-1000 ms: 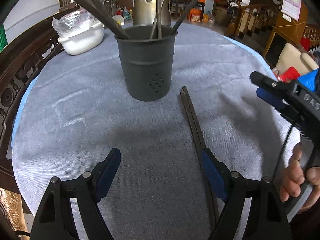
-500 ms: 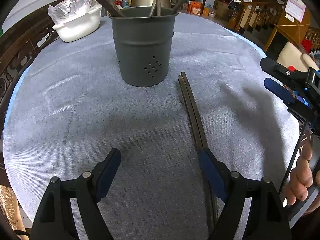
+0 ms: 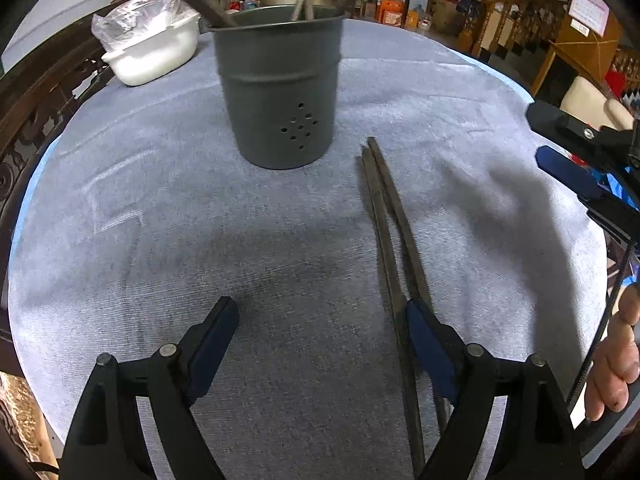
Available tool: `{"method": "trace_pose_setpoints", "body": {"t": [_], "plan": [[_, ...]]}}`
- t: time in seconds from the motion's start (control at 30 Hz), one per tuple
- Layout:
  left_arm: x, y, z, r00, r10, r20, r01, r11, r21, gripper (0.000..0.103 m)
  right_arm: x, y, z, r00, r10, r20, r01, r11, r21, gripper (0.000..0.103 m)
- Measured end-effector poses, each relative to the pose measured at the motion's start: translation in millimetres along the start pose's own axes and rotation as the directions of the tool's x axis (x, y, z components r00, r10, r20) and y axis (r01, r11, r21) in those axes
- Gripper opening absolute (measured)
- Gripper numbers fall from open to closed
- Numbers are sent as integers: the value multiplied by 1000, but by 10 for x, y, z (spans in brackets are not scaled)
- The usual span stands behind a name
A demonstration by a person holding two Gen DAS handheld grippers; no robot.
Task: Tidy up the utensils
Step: 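Move both open tools down to the last two dark sticks on the cloth, then close the left tool on one dark stick while the right tool grasps the other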
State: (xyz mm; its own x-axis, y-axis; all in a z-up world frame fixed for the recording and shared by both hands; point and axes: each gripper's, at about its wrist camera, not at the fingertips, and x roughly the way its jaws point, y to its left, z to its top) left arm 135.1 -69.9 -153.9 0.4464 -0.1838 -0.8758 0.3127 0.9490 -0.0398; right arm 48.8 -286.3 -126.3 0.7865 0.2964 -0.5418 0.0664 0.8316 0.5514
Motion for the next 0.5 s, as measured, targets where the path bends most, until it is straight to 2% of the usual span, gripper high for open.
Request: {"method": "trace_pose_setpoints", "body": {"t": [0.07, 0.3, 0.43, 0.5], "plan": [[1, 53, 2, 1000, 1, 6, -1, 1000, -20, 84, 1, 12, -3, 1000, 0, -4, 0, 1000, -1, 58], [-67, 222, -18, 1000, -2, 30, 4, 997, -73, 59, 102, 131, -66, 998, -3, -56, 1, 999, -33, 58], [-131, 355, -72, 999, -9, 37, 13, 994, -109, 52, 156, 219, -126, 996, -12, -90, 7, 998, -59, 58], [-152, 404, -97, 999, -9, 40, 13, 993, -119, 45, 168, 240, -143, 995, -12, -97, 6, 998, -61, 58]]}}
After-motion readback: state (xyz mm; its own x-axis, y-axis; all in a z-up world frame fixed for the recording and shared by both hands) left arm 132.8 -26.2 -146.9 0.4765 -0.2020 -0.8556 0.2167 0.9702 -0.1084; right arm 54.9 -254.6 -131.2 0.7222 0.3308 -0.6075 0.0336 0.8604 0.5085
